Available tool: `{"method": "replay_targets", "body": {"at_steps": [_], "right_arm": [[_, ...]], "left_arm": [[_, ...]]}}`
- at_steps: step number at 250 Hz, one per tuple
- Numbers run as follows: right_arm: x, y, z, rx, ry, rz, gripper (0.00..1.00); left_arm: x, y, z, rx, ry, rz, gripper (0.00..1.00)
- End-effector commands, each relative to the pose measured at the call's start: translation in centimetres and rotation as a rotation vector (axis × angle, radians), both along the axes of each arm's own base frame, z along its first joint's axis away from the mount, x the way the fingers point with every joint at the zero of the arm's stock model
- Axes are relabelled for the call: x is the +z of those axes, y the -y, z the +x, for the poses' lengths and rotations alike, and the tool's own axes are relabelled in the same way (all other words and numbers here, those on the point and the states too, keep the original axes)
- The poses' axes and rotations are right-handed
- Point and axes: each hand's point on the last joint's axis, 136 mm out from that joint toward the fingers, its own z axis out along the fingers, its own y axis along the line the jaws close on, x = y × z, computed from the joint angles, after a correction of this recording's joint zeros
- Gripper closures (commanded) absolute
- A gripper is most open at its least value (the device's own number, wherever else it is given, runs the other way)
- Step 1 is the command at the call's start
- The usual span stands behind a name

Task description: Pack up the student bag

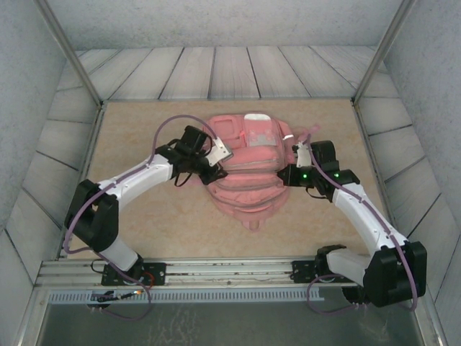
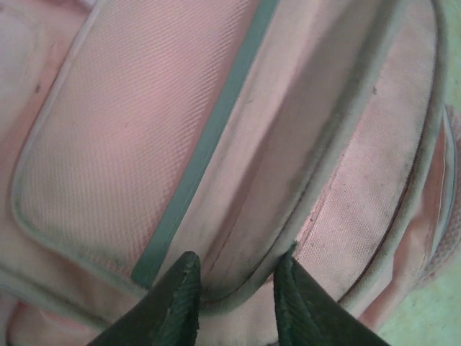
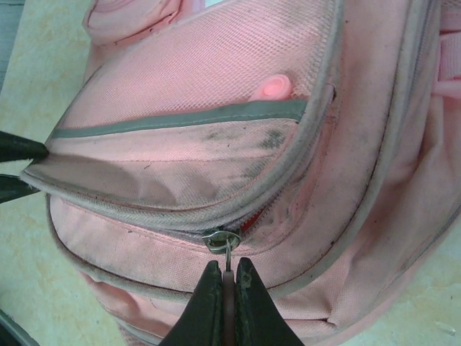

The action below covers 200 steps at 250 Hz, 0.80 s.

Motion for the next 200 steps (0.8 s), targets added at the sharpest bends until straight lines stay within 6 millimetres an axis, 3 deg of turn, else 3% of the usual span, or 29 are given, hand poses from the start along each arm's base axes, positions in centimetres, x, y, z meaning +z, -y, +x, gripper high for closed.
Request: {"method": "replay_targets", "body": {"at_steps": [1, 43, 70, 110, 200], "right_arm": [[0.6, 0.4, -0.4, 0.001, 0.022, -0.035, 1.00], [0.7, 0.3, -0.7, 0.020, 0.019, -0.043, 1.00], [0.9, -0.1, -1.1, 0.039, 0.020, -0.038, 1.00], [1.2, -0.5, -1.4, 0.049, 0.021, -0.022, 1.00], [2.3, -1.6, -2.1, 0.088, 0.031, -0.002, 1.00]], "left_arm": [[0.9, -0.8, -1.2, -0.009, -0.037, 0.007, 0.63], [2.9, 0.4, -4.0, -0.094, -0.033, -0.045, 0.56], [3.9, 1.9, -4.8, -0.130, 0.007, -0.065, 0.52], [4.8, 4.3, -4.4, -0.171, 0.040, -0.076, 0.52], [4.2, 9.5, -3.3, -0.267, 0.035, -0.105, 0.53]]}}
